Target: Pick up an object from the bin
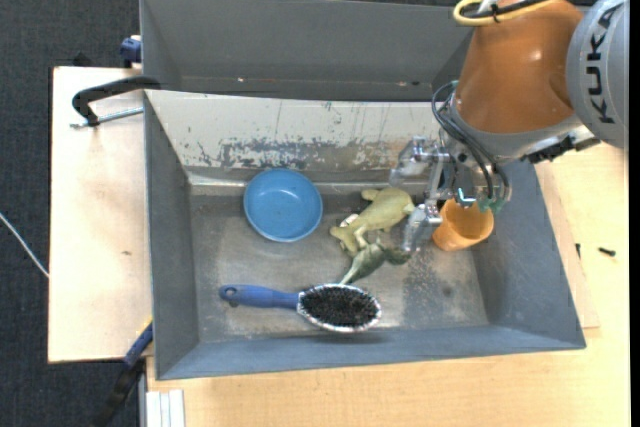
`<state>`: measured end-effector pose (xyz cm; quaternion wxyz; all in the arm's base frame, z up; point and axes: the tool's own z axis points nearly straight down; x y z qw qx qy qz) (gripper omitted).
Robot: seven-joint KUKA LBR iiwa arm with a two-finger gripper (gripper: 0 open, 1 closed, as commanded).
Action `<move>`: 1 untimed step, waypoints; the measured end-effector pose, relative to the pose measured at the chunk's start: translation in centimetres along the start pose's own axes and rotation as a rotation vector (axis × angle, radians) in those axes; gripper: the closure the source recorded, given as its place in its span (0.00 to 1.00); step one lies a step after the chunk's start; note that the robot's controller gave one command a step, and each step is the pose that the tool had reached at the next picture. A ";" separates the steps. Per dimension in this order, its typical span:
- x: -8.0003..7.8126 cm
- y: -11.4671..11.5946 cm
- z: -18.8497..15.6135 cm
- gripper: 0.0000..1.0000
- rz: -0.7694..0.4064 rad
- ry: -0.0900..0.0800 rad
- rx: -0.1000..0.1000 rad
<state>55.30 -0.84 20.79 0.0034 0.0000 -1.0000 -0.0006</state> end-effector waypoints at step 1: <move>0.3 4.2 13.4 0.00 -0.147 -0.007 -0.001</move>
Offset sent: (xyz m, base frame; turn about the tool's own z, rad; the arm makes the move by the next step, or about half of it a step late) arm -0.0046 0.0392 -0.1320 -0.1454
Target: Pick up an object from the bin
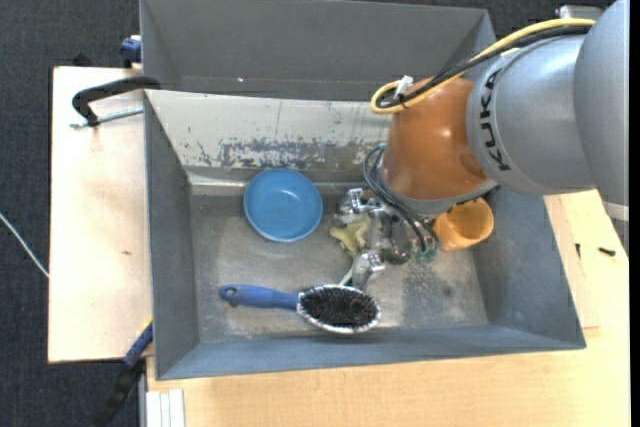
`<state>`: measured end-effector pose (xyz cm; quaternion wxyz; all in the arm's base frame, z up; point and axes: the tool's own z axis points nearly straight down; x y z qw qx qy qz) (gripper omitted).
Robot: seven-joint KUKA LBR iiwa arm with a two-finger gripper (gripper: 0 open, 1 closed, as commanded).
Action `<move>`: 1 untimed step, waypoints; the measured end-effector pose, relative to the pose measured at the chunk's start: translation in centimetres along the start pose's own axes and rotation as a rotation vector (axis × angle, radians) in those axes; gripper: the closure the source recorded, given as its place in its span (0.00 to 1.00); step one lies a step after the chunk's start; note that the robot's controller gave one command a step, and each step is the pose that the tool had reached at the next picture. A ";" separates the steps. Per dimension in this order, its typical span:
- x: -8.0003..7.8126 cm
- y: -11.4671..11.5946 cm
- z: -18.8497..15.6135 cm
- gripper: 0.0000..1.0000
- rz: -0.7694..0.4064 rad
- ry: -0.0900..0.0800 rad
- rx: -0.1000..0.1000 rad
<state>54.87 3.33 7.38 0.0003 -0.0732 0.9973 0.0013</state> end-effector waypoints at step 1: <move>-0.2 -0.1 -0.4 1.00 0.001 -0.006 0.001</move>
Offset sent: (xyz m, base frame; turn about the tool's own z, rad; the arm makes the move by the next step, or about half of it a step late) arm 0.0000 0.0000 0.0000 0.0000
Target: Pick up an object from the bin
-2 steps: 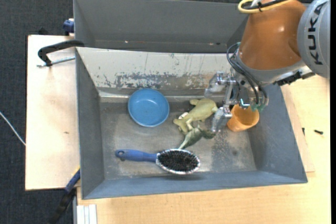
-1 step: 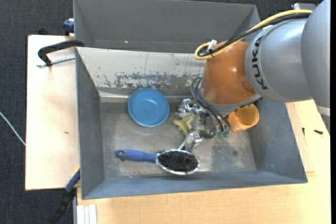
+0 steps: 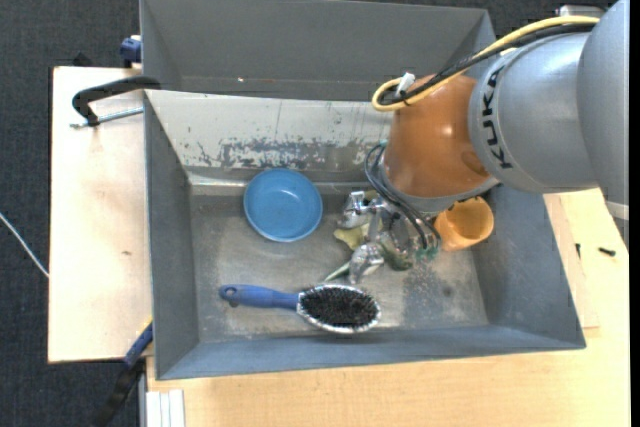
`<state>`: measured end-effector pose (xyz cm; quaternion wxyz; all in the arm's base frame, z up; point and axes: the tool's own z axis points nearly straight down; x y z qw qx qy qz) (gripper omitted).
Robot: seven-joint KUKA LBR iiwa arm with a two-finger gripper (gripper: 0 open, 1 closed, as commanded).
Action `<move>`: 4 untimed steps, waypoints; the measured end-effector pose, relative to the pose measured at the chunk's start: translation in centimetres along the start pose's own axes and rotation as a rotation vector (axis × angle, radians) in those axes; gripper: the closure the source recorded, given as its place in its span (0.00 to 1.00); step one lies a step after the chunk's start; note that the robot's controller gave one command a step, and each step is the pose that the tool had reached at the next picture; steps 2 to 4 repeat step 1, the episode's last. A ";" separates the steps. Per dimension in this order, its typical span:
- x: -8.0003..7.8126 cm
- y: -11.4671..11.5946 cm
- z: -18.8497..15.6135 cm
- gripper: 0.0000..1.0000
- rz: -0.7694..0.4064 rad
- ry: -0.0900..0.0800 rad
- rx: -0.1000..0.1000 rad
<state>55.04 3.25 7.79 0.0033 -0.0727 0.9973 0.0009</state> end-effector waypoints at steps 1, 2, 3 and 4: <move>0.9 0.2 -14.6 1.00 -0.200 -0.006 0.002; 0.9 0.2 -14.6 1.00 -0.200 -0.006 0.002; 0.9 0.2 -14.6 1.00 -0.200 -0.006 0.002; 0.9 0.2 -14.6 1.00 -0.200 -0.006 0.002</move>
Offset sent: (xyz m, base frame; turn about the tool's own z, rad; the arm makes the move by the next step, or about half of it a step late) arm -0.0124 -0.0007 0.1410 -0.2006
